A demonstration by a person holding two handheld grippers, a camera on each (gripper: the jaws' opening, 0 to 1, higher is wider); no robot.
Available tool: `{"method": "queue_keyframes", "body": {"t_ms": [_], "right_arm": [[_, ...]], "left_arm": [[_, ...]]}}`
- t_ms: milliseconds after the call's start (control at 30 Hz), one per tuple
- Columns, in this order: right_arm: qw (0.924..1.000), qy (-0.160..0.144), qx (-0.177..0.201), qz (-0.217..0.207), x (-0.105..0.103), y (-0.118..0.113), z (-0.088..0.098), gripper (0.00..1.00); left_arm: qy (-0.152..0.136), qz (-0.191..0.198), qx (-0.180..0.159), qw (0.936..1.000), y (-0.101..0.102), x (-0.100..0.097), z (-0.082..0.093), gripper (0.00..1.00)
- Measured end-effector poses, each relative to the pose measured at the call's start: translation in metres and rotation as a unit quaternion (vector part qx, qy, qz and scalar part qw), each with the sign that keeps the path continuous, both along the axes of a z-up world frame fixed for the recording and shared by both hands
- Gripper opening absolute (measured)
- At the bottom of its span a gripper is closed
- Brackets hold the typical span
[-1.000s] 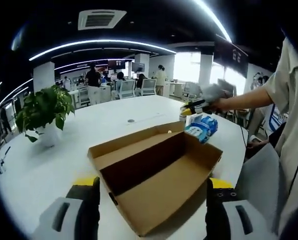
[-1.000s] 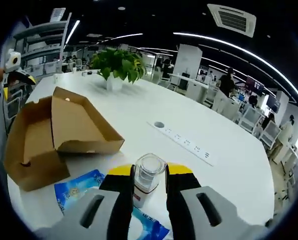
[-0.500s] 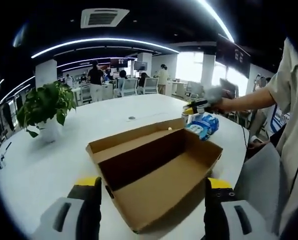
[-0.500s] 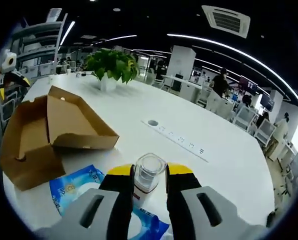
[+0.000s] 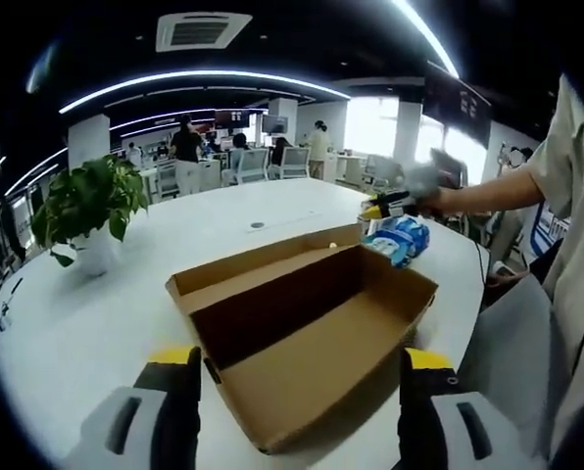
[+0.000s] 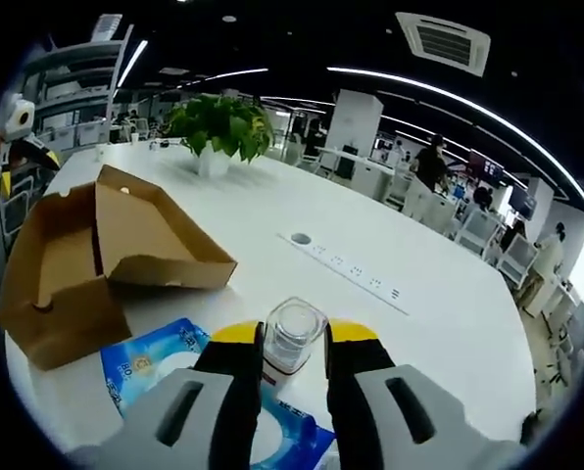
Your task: Operate the shoe box by opening the lid, removing the specified soft item, and placing it in the target area until the item is outside and the box remains undamaged.
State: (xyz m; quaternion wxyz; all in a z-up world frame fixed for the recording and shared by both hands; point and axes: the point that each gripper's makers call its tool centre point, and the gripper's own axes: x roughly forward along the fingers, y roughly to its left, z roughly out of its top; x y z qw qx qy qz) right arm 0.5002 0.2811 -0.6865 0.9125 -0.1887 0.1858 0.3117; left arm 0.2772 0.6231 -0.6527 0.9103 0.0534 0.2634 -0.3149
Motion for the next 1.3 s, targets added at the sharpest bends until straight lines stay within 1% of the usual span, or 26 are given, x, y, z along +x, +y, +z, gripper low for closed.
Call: {"method": "queue_keyframes", "body": {"t_ms": [267, 400, 500, 667, 833, 1000, 1133, 1233, 1300], "right_arm": [[0.9997, 0.005, -0.02, 0.01, -0.001, 0.001, -0.001, 0.22], [0.9996, 0.009, -0.023, 0.01, -0.001, 0.0, -0.002, 0.24], [0.9996, 0.011, -0.024, 0.01, -0.002, 0.0, -0.002, 0.24], [0.9996, 0.014, -0.024, 0.008, -0.003, 0.001, -0.001, 0.28], [0.9998, 0.011, -0.018, 0.002, -0.001, -0.001, 0.005, 0.29], [0.9998, 0.01, -0.015, 0.0, -0.003, -0.001, 0.015, 0.32], [0.9997, 0.023, -0.008, -0.003, -0.008, -0.002, 0.021, 0.35], [0.9996, 0.024, -0.016, -0.002, -0.01, -0.001, 0.025, 0.34], [0.9995, 0.03, -0.006, -0.004, -0.01, 0.0, 0.03, 0.33]], "left_arm": [[0.006, 0.003, 0.008, 0.9999, 0.004, -0.002, -0.006, 0.83], [0.006, 0.006, 0.01, 0.9999, 0.007, -0.001, -0.007, 0.82], [0.008, 0.009, 0.013, 0.9998, 0.009, 0.001, -0.008, 0.8], [0.008, 0.01, 0.017, 0.9998, 0.011, 0.002, -0.008, 0.78], [0.008, 0.016, 0.022, 0.9996, 0.014, 0.003, -0.011, 0.76], [0.006, 0.027, 0.038, 0.9989, 0.02, 0.004, -0.014, 0.68], [0.009, 0.037, 0.048, 0.9981, 0.025, 0.004, -0.017, 0.61], [0.012, 0.041, 0.056, 0.9975, 0.027, 0.004, -0.021, 0.56], [0.017, 0.046, 0.063, 0.9968, 0.029, 0.003, -0.025, 0.55]]}}
